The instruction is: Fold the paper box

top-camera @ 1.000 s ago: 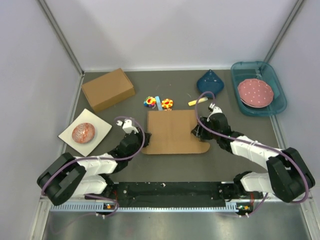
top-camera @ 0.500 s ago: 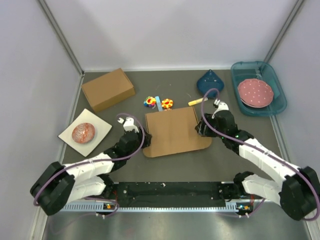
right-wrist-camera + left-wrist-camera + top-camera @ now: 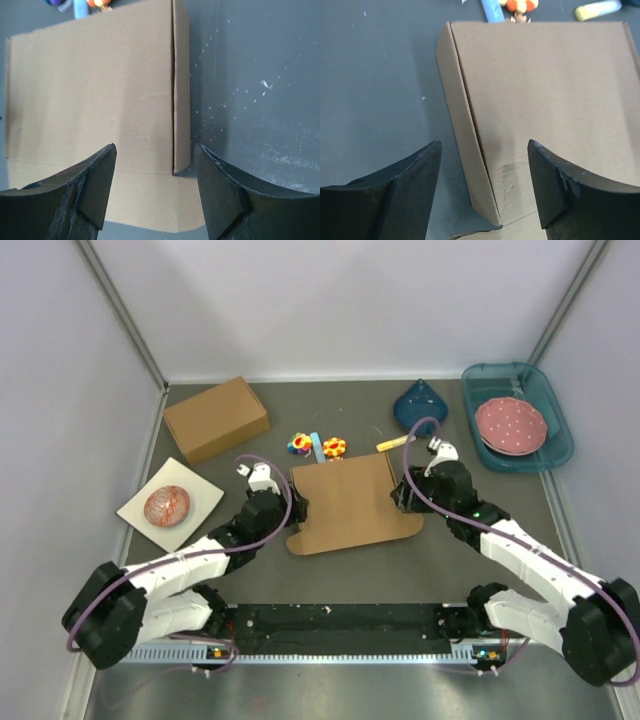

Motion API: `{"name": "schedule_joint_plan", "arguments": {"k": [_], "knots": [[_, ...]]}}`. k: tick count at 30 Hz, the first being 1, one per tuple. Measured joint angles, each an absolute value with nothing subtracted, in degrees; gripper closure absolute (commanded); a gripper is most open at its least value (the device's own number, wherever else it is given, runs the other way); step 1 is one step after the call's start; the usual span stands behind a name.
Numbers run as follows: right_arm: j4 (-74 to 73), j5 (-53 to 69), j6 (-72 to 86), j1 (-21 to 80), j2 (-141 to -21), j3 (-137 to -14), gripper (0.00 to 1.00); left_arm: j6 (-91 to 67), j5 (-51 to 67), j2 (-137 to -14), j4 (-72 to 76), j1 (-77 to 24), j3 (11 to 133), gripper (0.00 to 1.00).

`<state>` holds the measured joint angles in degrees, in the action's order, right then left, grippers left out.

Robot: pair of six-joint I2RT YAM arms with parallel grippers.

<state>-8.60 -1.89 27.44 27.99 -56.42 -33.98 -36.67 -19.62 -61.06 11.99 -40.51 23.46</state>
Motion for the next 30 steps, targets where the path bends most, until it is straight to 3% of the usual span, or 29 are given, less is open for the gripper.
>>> {"name": "schedule_joint_plan", "arguments": {"k": [8, 17, 20, 24, 30], "knots": [[-2.9, -1.3, 27.1, 28.0, -68.0, -32.1, 0.44, -37.8, -17.1, -70.5, 16.4, -40.3, 23.5, 0.37], [6.9, 1.5, 30.2, 27.9, -66.7, -25.5, 0.57, -38.0, -16.0, -74.0, 23.0, -40.2, 23.1, 0.46], [8.3, 1.8, 31.4, 27.9, -65.2, -23.6, 0.54, -38.0, -16.4, -74.5, 23.9, -40.1, 23.1, 0.4], [6.8, 2.7, 32.6, 28.0, -63.0, -22.9, 0.4, -37.8, -17.2, -74.5, 23.8, -39.7, 23.1, 0.3], [-2.4, 2.2, 32.9, 28.3, -55.8, -24.2, 0.34, -36.2, -18.5, -68.1, 16.6, -39.5, 23.2, 0.27]]}}
